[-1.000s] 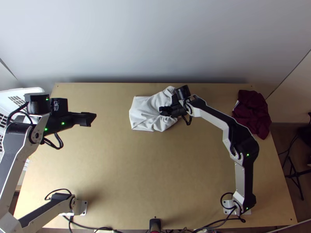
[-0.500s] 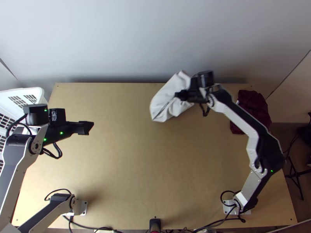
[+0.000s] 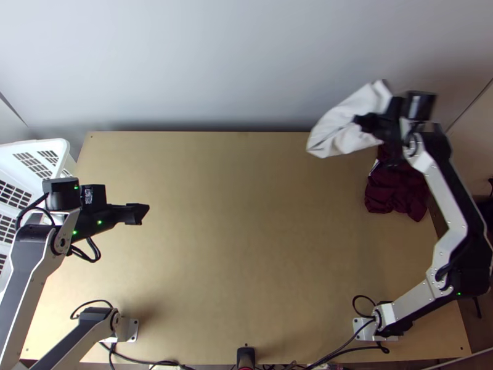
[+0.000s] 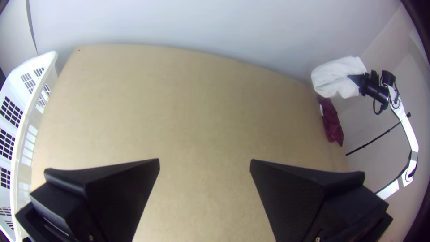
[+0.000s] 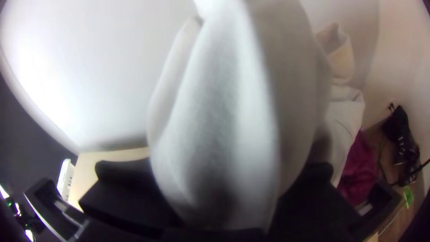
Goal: Fold the t-shirt
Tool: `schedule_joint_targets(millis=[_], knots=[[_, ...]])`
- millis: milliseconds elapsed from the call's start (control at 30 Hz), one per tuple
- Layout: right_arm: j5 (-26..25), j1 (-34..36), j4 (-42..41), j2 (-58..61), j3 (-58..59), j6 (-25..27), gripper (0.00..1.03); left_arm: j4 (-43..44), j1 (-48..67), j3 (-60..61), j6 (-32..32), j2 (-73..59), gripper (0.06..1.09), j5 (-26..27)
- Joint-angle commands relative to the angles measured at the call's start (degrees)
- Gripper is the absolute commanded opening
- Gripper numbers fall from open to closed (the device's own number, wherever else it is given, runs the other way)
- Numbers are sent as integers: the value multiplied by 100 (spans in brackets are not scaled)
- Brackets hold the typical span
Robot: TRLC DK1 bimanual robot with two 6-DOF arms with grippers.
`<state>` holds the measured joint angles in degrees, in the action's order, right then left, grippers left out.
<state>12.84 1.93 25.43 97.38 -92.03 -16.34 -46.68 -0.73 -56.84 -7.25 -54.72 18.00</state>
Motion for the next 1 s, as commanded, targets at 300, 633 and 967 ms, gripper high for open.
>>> schedule_joint_targets(millis=[300,633,967], knots=[[-862,2021,-267,-114,1275,43,3,247,-6,226,127,-74,104,72],[-1029,2311,-873,-299,2506,816,3,176,-32,367,285,163,104,63],[-1091,2408,-891,-202,3376,1344,9,-158,-120,481,338,585,104,72]])
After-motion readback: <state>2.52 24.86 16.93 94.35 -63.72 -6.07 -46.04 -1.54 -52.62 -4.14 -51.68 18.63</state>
